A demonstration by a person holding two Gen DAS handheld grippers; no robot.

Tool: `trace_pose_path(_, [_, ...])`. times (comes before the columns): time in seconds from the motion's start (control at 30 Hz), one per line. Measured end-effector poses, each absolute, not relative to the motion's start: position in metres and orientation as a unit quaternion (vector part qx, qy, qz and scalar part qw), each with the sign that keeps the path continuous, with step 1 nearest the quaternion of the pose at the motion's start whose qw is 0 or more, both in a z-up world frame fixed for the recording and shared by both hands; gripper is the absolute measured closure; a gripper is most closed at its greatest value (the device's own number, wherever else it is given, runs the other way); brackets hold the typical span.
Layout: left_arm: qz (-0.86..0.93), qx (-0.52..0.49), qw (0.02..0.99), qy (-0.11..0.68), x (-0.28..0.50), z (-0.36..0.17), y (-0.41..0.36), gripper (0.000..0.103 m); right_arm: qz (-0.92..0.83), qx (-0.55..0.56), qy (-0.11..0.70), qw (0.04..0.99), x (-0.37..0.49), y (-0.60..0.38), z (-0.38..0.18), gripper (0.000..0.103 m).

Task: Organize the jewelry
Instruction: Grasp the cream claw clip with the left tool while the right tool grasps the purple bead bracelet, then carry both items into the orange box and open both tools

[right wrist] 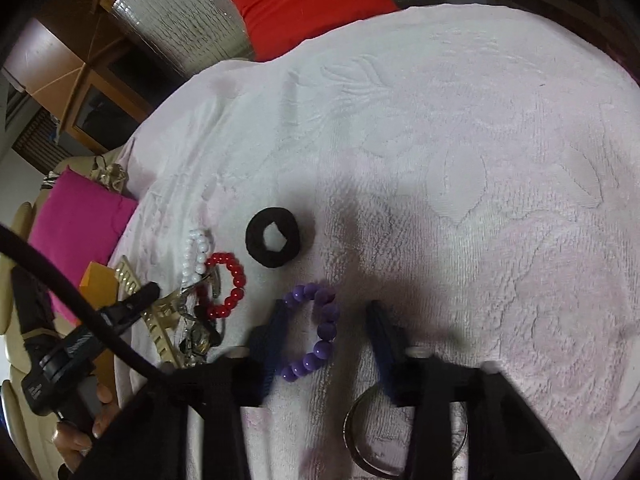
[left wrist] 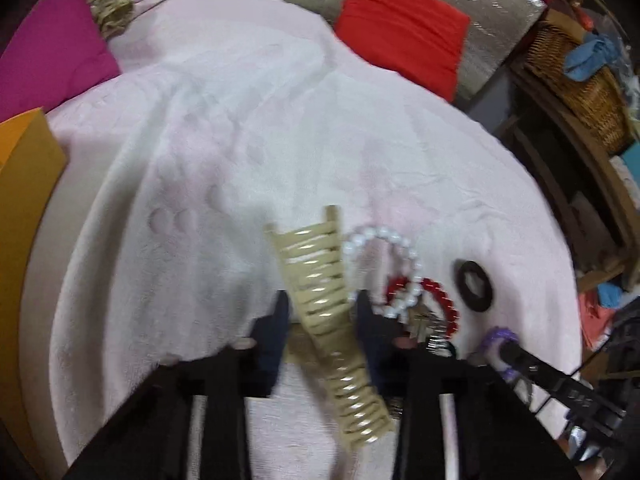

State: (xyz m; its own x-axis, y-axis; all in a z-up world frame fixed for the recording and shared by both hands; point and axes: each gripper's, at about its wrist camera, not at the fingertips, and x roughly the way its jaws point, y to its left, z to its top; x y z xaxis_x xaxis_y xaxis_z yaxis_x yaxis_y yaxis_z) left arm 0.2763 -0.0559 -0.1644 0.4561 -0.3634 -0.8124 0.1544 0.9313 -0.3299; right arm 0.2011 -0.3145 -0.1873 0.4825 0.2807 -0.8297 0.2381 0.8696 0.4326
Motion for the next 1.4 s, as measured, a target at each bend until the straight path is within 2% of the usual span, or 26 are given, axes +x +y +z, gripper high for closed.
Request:
trace_pose_path(0.17, [-0.16,-0.097,0.857,0.48,0.266,-0.152,-0.053,0.079,0.023,0.255,0.487,0.835,0.19,-0.314,-0.177,0.092])
trace_pose_path(0.5, [-0.146,-0.098,0.894,0.412,0.232,-0.101,-0.003,0.079,0.06,0.252,0.408,0.876,0.174,-0.29,-0.136,0.092])
trace_pose_path(0.63, [-0.103,-0.075,0.921,0.368,0.205,-0.069,0.031,0.079,0.097,0.24,0.377,0.889,0.167,-0.266,-0.115,0.092])
trace_pose_path(0.83, [-0.012,-0.068,0.934,0.352,0.159,-0.042,0.126,0.079,0.184,0.212,0.367,0.887,0.171,-0.185,-0.086,0.092])
trace_pose_path(1.07, [0.077,-0.086,0.908,0.403,0.129,-0.075,0.216,0.079,0.298,0.184,0.393,0.85,0.193,-0.031,-0.072,0.092])
trace_pose_path(1.2, [0.083,-0.098,0.893,0.431,0.125,-0.101,0.234,0.079,0.323,0.156,0.424,0.831,0.203,0.042,-0.086,0.092])
trace_pose_path(1.4, [0.092,-0.091,0.879,0.458,0.131,-0.129,0.234,0.079,0.313,0.121,0.47,0.816,0.211,0.092,-0.127,0.092])
